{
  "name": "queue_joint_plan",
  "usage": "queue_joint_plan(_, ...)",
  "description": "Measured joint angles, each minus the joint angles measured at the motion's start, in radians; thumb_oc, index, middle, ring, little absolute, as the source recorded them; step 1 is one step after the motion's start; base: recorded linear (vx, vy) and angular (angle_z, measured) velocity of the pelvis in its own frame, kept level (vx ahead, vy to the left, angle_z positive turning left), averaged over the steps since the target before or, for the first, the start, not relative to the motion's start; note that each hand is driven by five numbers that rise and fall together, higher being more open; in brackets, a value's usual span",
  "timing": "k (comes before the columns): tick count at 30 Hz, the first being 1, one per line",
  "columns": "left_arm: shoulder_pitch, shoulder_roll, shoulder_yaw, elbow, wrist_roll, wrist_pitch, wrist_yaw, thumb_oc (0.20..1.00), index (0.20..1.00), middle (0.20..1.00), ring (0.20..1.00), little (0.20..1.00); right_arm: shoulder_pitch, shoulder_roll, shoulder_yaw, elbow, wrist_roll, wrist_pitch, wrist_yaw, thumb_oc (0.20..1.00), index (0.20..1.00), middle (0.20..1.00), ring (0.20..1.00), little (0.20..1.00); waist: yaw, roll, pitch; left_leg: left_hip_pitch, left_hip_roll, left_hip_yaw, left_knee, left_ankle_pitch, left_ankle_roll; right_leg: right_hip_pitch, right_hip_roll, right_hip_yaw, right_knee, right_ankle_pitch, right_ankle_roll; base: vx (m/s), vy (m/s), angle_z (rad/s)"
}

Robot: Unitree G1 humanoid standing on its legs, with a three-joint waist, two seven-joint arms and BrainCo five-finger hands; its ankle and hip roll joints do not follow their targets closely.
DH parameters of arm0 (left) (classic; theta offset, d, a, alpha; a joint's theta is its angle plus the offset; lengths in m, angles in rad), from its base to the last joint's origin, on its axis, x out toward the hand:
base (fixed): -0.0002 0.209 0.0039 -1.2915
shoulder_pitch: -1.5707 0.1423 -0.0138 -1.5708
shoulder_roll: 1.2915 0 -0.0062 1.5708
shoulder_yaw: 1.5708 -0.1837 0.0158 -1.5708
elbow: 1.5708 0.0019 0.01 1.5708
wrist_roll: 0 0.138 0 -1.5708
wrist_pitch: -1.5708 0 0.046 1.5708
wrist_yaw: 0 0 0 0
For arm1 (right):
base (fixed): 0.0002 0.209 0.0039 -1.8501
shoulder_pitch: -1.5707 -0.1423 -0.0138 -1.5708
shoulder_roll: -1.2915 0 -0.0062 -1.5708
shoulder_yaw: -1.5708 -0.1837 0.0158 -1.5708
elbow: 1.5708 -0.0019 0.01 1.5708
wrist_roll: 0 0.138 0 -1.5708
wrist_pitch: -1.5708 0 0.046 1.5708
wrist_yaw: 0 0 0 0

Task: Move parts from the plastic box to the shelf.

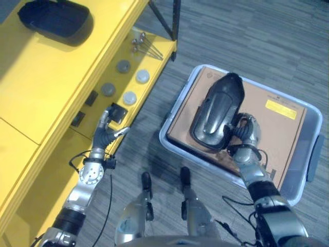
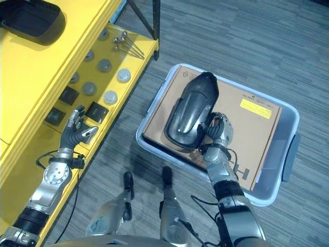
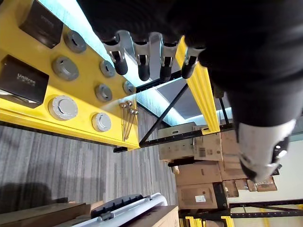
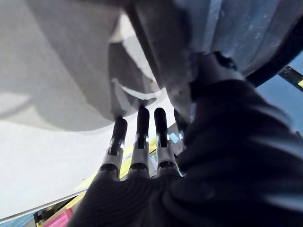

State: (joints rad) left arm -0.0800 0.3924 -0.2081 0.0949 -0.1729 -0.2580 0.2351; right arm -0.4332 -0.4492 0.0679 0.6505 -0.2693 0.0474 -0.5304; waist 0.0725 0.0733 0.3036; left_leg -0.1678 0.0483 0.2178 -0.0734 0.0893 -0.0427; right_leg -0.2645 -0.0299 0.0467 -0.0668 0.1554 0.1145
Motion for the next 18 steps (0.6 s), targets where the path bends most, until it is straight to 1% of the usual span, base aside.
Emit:
queue_joint_plan(4, 0.022, 0.001, 0.006, 0.001, -0.001, 0.008, -0.011, 1.0, 1.0, 1.0, 1.0, 1.0, 0.0, -0.007, -0.007, 0.075, 0.053, -0.01, 0.026, 0.2, 0.2, 0.2, 0.2, 0.2, 0.001, -0.003, -0.008, 0.025, 0.003, -0.003, -0.001, 0.001, -0.002, 0.027, 0.003, -0.004, 0.001, 0.003, -0.004, -0.02, -0.045, 0.03)
queue_joint_plan(6, 0.028, 0.006, 0.011, 0.001, -0.002, 0.019, -0.026, 1.0, 1.0, 1.0, 1.0, 1.0, 0.007, -0.007, -0.006, 0.102, 0.075, -0.01, 0.041, 0.2, 0.2, 0.2, 0.2, 0.2, 0.0, -0.01, -0.013, 0.039, 0.003, -0.003, -0.001, -0.001, -0.004, 0.04, 0.003, -0.003, 0.002, 0.001, -0.001, 0.01, -0.047, -0.01)
queue_joint_plan(7, 0.032, 0.015, 0.011, 0.001, -0.004, 0.021, -0.032, 1.0, 1.0, 1.0, 1.0, 1.0, 0.019, -0.006, -0.001, 0.119, 0.084, -0.005, 0.057, 0.2, 0.2, 0.2, 0.2, 0.2, -0.001, -0.019, -0.023, 0.044, 0.004, -0.001, -0.002, -0.003, -0.006, 0.042, 0.005, -0.002, 0.003, -0.004, 0.005, 0.05, -0.047, -0.04)
queue_joint_plan(9, 0.041, 0.044, 0.016, 0.001, -0.021, 0.029, -0.05, 1.0, 1.0, 1.0, 1.0, 1.0, 0.087, 0.0, -0.001, 0.111, 0.088, -0.004, 0.093, 0.2, 0.2, 0.2, 0.2, 0.2, -0.008, -0.051, -0.038, 0.07, 0.006, 0.009, -0.002, -0.009, -0.012, 0.055, 0.02, 0.009, 0.012, -0.004, 0.006, 0.02, -0.009, -0.19)
queue_joint_plan(11, 0.064, 0.054, 0.039, 0.001, -0.022, 0.04, -0.056, 1.0, 1.0, 1.0, 1.0, 1.0, 0.139, 0.015, 0.002, 0.068, 0.086, -0.007, 0.115, 0.2, 0.2, 0.2, 0.2, 0.2, 0.002, -0.084, -0.056, 0.1, 0.012, 0.054, -0.001, -0.02, -0.007, 0.061, 0.02, 0.05, 0.026, -0.014, 0.018, 0.03, -0.007, -0.53)
queue_joint_plan(12, 0.067, 0.057, 0.042, 0.004, -0.022, 0.041, -0.06, 1.0, 1.0, 1.0, 1.0, 1.0, 0.157, 0.018, 0.006, 0.076, 0.086, -0.005, 0.115, 0.2, 0.2, 0.2, 0.2, 0.2, -0.006, -0.094, -0.068, 0.1, 0.011, 0.057, 0.0, -0.022, -0.008, 0.061, 0.019, 0.055, 0.023, -0.014, 0.018, 0.08, -0.001, -0.44)
queue_joint_plan(13, 0.062, 0.052, 0.053, 0.003, -0.021, 0.043, -0.067, 1.0, 1.0, 1.0, 1.0, 1.0, 0.215, 0.011, -0.003, 0.017, 0.081, 0.007, 0.128, 0.2, 0.2, 0.2, 0.2, 0.2, -0.033, -0.113, -0.072, 0.118, 0.008, 0.076, -0.001, -0.027, -0.01, 0.06, 0.031, 0.07, 0.034, -0.016, 0.022, 0.06, 0.007, -0.17)
queue_joint_plan(14, 0.062, 0.052, 0.053, 0.003, -0.021, 0.043, -0.067, 1.0, 1.0, 1.0, 1.0, 1.0, 0.215, 0.011, -0.003, 0.017, 0.081, 0.007, 0.128, 0.2, 0.2, 0.2, 0.2, 0.2, -0.033, -0.113, -0.072, 0.118, 0.008, 0.076, -0.001, -0.027, -0.01, 0.06, 0.031, 0.07, 0.034, -0.016, 0.022, 0.04, -0.008, -0.47)
queue_joint_plan(15, 0.074, 0.055, 0.061, 0.007, -0.021, 0.052, -0.066, 1.0, 1.0, 1.0, 1.0, 1.0, 0.265, 0.008, 0.002, -0.049, 0.061, 0.002, 0.14, 0.2, 0.2, 0.2, 0.2, 0.2, -0.034, -0.128, -0.078, 0.149, 0.01, 0.102, 0.002, -0.039, -0.014, 0.071, 0.039, 0.106, 0.05, -0.021, 0.028, 0.05, -0.008, -0.74)
queue_joint_plan(16, 0.075, 0.06, 0.061, 0.011, -0.02, 0.06, -0.069, 1.0, 1.0, 1.0, 1.0, 1.0, 0.301, 0.005, -0.002, -0.084, 0.039, 0.0, 0.142, 0.2, 0.2, 0.2, 0.2, 0.2, -0.049, -0.142, -0.088, 0.189, 0.019, 0.136, 0.006, -0.056, -0.015, 0.097, 0.043, 0.134, 0.045, -0.024, 0.029, 0.07, -0.009, -0.88)
queue_joint_plan(17, 0.074, 0.06, 0.061, 0.011, -0.02, 0.06, -0.069, 1.0, 1.0, 1.0, 1.0, 1.0, 0.322, 0.0, -0.004, -0.109, 0.031, -0.003, 0.141, 0.2, 0.2, 0.2, 0.2, 0.2, -0.059, -0.147, -0.093, 0.202, 0.021, 0.144, 0.009, -0.066, -0.019, 0.107, 0.044, 0.139, 0.045, -0.027, 0.024, 0.07, -0.007, -0.66)
queue_joint_plan(18, 0.071, 0.059, 0.061, 0.01, -0.019, 0.06, -0.07, 1.0, 1.0, 1.0, 1.0, 1.0, 0.34, -0.01, -0.005, -0.136, 0.024, -0.004, 0.141, 0.2, 0.2, 0.2, 0.2, 0.2, -0.073, -0.154, -0.099, 0.22, 0.024, 0.168, 0.012, -0.075, -0.025, 0.116, 0.046, 0.141, 0.044, -0.03, 0.021, 0.08, -0.011, -0.69)
